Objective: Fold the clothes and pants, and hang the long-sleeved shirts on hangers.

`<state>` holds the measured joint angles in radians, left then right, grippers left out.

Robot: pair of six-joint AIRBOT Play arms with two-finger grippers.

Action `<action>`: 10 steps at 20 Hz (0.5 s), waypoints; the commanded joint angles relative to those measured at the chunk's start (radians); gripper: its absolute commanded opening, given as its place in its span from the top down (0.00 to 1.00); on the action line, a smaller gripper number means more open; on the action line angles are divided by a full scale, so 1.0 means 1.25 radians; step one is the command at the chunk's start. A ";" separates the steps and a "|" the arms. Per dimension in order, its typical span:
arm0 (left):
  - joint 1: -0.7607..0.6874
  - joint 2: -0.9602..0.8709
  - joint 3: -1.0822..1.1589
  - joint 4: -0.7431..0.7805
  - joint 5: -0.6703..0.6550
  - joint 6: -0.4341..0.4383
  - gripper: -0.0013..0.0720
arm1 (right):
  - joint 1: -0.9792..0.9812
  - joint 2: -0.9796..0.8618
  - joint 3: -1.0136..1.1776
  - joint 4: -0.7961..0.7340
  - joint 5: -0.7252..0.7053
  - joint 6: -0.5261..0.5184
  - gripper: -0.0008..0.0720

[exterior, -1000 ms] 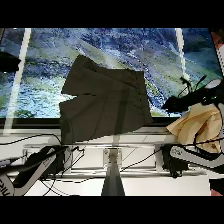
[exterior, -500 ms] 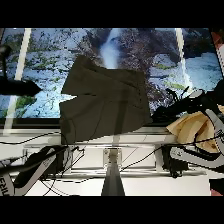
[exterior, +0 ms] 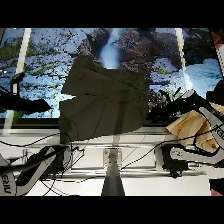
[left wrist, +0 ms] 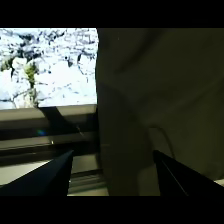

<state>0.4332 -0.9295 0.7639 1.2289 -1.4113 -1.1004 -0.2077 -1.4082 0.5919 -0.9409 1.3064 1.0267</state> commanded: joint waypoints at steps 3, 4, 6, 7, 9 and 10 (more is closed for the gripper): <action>0.006 -0.004 -0.078 -0.002 -0.002 -0.006 0.13 | 0.002 -0.005 0.002 0.176 0.008 -0.138 0.90; 0.006 -0.008 -0.084 -0.002 -0.002 -0.006 0.13 | 0.002 -0.001 0.002 0.210 0.005 -0.151 0.91; 0.005 -0.030 -0.104 -0.002 -0.001 -0.006 0.13 | 0.002 0.009 0.002 0.251 -0.015 -0.155 0.95; 0.005 -0.045 -0.120 -0.001 -0.001 -0.005 0.13 | 0.002 0.016 0.002 0.261 -0.028 -0.155 0.95; 0.005 -0.069 -0.150 0.012 0.002 0.008 0.13 | 0.002 0.028 0.002 0.279 -0.056 -0.154 0.95; 0.005 -0.072 -0.159 0.016 0.011 0.008 0.13 | 0.002 0.035 0.002 0.292 -0.076 -0.154 0.95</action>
<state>0.4389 -0.9916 0.6067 1.2335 -1.4109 -1.1007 -0.2054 -1.3834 0.5930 -0.6506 1.2591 0.8509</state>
